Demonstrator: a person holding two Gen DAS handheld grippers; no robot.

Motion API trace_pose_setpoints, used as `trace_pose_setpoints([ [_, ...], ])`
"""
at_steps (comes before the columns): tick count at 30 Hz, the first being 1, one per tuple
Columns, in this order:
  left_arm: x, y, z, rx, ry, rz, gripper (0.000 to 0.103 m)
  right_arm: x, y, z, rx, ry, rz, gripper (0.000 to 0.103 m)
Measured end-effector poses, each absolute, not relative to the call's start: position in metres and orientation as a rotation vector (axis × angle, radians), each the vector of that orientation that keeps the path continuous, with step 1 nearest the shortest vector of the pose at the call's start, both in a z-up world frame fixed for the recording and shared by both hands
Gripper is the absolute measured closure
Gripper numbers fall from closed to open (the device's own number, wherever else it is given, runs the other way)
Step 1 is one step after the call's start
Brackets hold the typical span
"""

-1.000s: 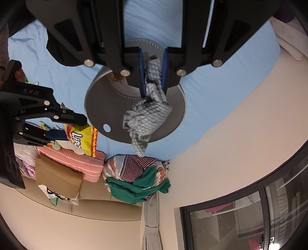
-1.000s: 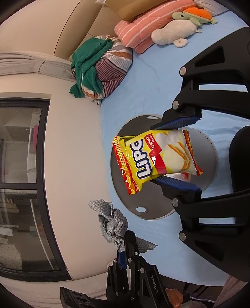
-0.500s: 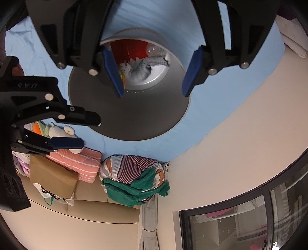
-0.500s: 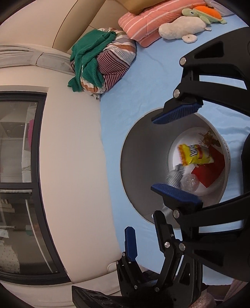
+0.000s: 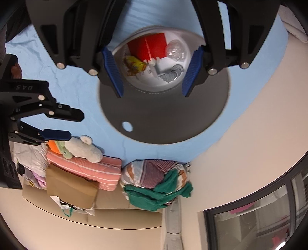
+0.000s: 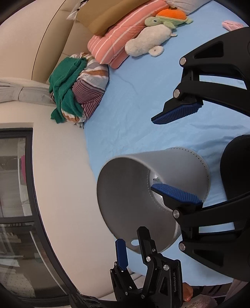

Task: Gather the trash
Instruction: 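Move both open tools back over the white tissues on the bed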

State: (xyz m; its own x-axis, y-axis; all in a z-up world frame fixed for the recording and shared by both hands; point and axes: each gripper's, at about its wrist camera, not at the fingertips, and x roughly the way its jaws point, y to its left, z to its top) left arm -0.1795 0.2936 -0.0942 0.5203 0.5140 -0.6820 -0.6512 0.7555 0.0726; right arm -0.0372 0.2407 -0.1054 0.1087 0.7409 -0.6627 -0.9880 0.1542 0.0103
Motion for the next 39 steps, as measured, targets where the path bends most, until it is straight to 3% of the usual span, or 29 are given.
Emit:
trace_pose_setpoints([
  [19, 0.006, 0.182, -0.145, -0.056, 0.796, 0.237, 0.039, 0.097, 0.055, -0.145, -0.342, 0.692, 0.812, 0.041],
  [39, 0.194, 0.124, -0.27, -0.029, 0.99, -0.009, 0.039, 0.247, -0.021, -0.27, -0.255, 0.893, 0.534, 0.041],
])
